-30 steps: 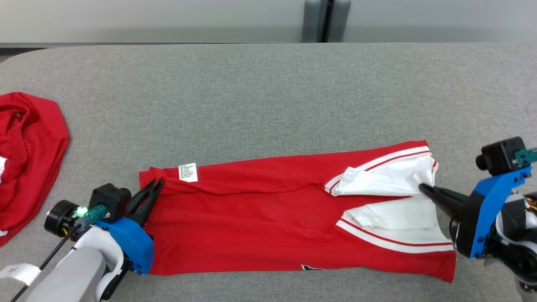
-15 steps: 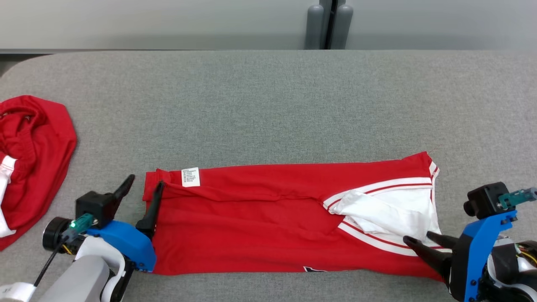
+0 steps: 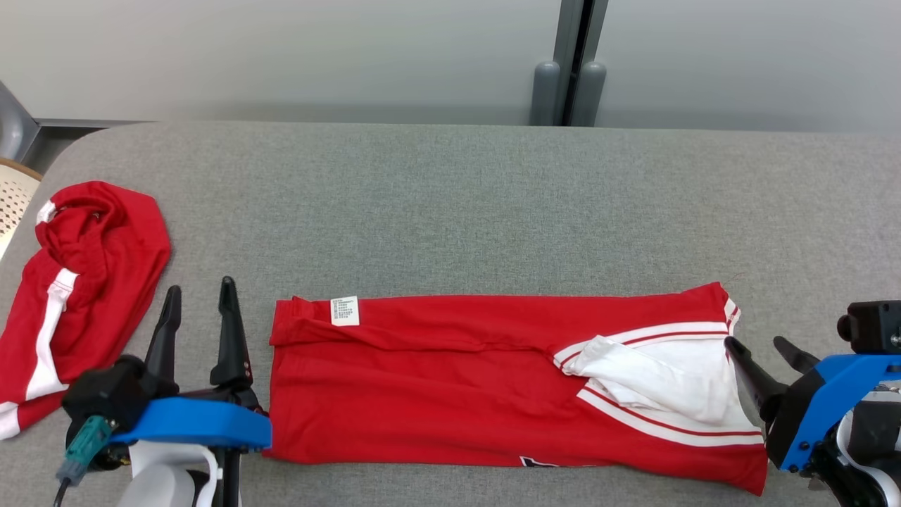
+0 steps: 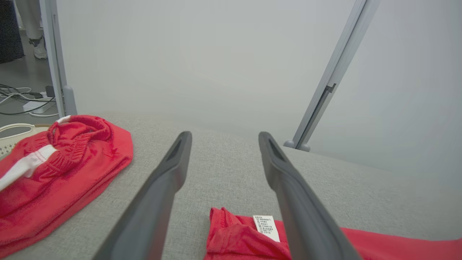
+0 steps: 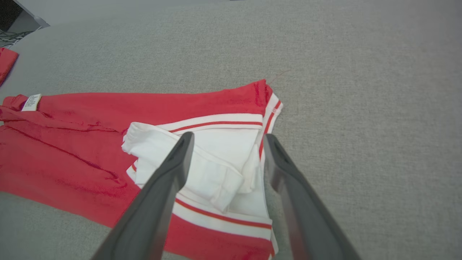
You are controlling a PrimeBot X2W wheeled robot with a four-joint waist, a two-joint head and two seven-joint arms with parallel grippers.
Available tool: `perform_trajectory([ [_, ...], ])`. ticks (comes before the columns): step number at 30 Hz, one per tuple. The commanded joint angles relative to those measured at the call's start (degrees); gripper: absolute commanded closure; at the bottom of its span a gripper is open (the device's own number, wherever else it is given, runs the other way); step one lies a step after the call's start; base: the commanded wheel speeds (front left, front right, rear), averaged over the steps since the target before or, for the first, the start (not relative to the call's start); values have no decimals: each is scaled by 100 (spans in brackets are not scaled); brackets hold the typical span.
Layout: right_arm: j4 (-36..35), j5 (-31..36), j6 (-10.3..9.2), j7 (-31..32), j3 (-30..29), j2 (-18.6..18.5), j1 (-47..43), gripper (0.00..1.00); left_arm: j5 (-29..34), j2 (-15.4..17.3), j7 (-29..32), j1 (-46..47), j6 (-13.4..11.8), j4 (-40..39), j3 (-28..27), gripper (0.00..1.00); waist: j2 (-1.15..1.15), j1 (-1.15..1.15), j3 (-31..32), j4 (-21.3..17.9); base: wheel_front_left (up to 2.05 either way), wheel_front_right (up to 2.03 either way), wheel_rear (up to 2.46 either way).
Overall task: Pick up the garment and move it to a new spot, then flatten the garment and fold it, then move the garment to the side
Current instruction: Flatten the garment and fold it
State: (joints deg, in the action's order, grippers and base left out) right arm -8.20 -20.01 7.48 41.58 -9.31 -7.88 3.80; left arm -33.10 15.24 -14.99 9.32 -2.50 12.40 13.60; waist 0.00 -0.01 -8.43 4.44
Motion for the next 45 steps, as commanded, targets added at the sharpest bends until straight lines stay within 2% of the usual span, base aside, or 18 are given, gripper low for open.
perform_trajectory([
  [1,218,188,3,-215,-143,144,126,0,157,-135,-23,-142,55,-67,-172,0,0,1,66,25,0,0,0],
  [5,846,662,3,-483,-526,410,275,0,475,-326,-23,-419,211,-63,-474,0,0,1,146,37,0,0,0],
  [9,1406,876,3,-687,-719,495,490,0,854,-240,-24,-617,352,34,-506,0,0,1,166,25,0,0,0],
  [19,3152,603,3,-1044,-603,495,1046,0,1163,-200,-24,-531,459,218,-482,0,0,1,156,107,0,0,0],
  [24,3784,815,3,-1089,-564,506,1334,0,1161,-203,-24,-482,479,195,-490,0,0,1,105,136,0,0,0],
  [30,4296,867,11,-980,-132,564,1511,0,1150,-230,-25,-468,486,222,-454,0,0,1,79,149,0,0,0],
  [31,4364,899,17,-924,-54,575,1509,14,1144,-236,-25,-463,489,227,-449,0,0,1,79,154,0,0,0],
  [33,4406,921,28,-919,119,605,1508,100,1138,-241,-25,-452,494,236,-435,0,0,1,76,163,0,0,0],
  [38,4066,1210,2,-1154,-141,506,1490,100,1130,-224,-25,-462,482,214,-429,0,0,1,72,146,0,0,0],
  [45,2851,1873,0,-937,-899,482,1379,100,1104,-184,-25,-558,433,121,-467,0,0,1,77,22,0,0,0],
])
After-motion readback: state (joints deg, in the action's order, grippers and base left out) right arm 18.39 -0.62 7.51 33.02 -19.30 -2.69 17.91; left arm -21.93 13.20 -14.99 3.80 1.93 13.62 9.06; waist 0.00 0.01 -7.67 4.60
